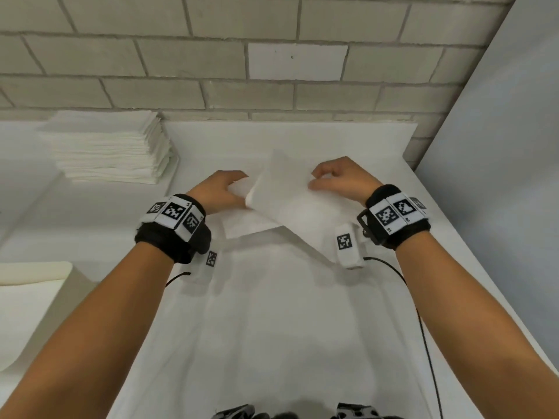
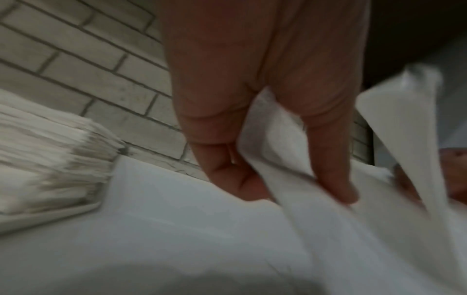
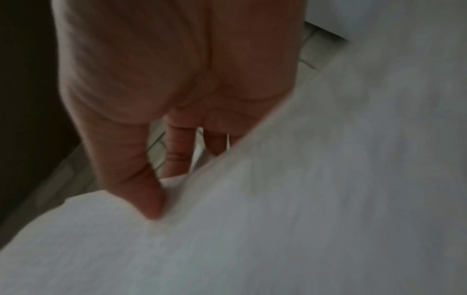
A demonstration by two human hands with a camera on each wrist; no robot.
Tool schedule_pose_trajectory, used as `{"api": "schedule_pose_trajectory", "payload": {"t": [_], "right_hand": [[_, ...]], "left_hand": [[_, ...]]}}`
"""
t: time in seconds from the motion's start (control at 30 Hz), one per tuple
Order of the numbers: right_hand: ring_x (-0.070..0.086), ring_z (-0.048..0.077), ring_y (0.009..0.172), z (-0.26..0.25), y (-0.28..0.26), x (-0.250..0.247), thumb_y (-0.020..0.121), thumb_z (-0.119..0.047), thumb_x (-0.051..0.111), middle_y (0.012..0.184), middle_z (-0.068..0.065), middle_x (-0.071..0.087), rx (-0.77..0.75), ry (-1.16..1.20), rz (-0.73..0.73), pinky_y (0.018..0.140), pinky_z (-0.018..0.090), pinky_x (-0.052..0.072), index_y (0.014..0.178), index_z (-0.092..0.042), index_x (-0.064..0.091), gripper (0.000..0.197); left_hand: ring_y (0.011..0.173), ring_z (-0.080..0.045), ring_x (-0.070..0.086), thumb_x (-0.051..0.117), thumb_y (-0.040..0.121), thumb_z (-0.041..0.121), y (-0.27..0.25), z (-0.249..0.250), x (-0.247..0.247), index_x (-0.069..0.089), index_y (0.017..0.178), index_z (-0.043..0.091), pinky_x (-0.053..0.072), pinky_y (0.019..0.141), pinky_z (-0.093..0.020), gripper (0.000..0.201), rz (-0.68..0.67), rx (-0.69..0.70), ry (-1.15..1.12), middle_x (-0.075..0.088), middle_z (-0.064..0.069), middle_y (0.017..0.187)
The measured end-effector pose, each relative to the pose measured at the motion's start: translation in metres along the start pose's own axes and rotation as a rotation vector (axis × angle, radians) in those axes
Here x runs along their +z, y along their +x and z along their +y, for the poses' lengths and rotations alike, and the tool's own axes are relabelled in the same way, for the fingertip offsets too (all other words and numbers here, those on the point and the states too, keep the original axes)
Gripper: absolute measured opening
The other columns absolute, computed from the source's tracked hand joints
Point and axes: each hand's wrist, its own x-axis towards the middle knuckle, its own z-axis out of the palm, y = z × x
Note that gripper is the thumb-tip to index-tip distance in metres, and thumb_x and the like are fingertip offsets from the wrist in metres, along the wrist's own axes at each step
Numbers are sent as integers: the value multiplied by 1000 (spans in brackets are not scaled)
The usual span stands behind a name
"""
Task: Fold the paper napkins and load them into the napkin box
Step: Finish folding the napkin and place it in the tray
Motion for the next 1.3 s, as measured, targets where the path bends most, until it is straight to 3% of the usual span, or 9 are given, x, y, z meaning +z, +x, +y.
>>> {"api": "schedule_pose_trajectory", "payload": {"t": [0.2, 0.3, 0.47, 0.57, 0.7, 0.83, 0.93, 1.1, 1.3], "right_hand": [[17, 6, 140, -11, 7, 16, 81, -22, 71, 147, -12, 35, -235, -267, -307, 113, 28, 10, 76, -24, 66, 7], [53, 12, 103, -21, 14, 21, 83, -17, 68, 104, -4, 62, -201, -174, -288, 92, 24, 39, 86, -16, 68, 4], [46, 3, 62, -4, 20, 19, 86, -12, 65, 66, -5, 52, -77, 271, -6, 63, 15, 35, 67, -20, 57, 22], [42, -3, 45, 0, 20, 28, 88, -10, 62, 53, -11, 47, 30, 528, 120, 49, 7, 33, 62, -18, 48, 30], [45, 9, 61, 0, 31, 55, 89, -15, 60, 70, -2, 47, 152, 588, 100, 56, 18, 34, 67, -18, 46, 27], [54, 21, 81, 16, 34, 66, 87, -21, 63, 87, 9, 57, 223, 700, 25, 74, 33, 40, 80, -14, 60, 10], [50, 18, 70, 32, 33, 65, 90, -20, 60, 76, 4, 53, 250, 778, 47, 68, 31, 39, 83, -12, 60, 10], [54, 20, 74, 31, 38, 59, 90, -10, 52, 82, 6, 56, 275, 989, 67, 74, 33, 43, 76, -11, 52, 14], [48, 21, 75, 25, 37, 53, 92, -6, 37, 79, 4, 50, 348, 958, 91, 72, 33, 40, 83, -9, 49, 16]], "left_hand": [[100, -20, 55, 61, 87, 12, 6, 22, 1, 68, 110, 11, 36, 75, -18, 25, -40, 38, 283, 65, -5, 110], [92, -14, 55, 62, 88, 16, 10, 36, -4, 70, 100, 11, 38, 69, -16, 16, -79, 105, 226, 65, -1, 97], [104, -10, 57, 51, 84, 60, 7, 19, -14, 47, 129, 32, 46, 77, -24, 52, 346, -97, -638, 59, 6, 115], [111, -20, 57, 44, 60, 83, 13, 5, 6, 52, 121, 29, 49, 87, -39, 82, 138, -229, -760, 61, 1, 116], [98, -12, 67, 51, 63, 73, 17, 7, 33, 60, 113, 29, 50, 86, -38, 67, -67, -174, -895, 70, 7, 106], [107, -23, 64, 64, 85, 25, 26, 0, 43, 55, 125, 6, 52, 87, -35, 45, 119, -204, -887, 66, -8, 116], [97, -21, 65, 47, 97, 33, 29, -1, 48, 61, 110, 12, 53, 76, -33, 28, 143, -245, -971, 67, -4, 106], [104, -22, 62, 32, 99, 47, 34, 1, 49, 57, 122, 16, 51, 86, -40, 46, 79, -292, -1164, 63, -7, 120], [105, -23, 61, 55, 91, 3, 37, -10, 48, 15, 147, 34, 52, 87, -39, 75, 351, -214, -979, 58, -3, 123]]}}
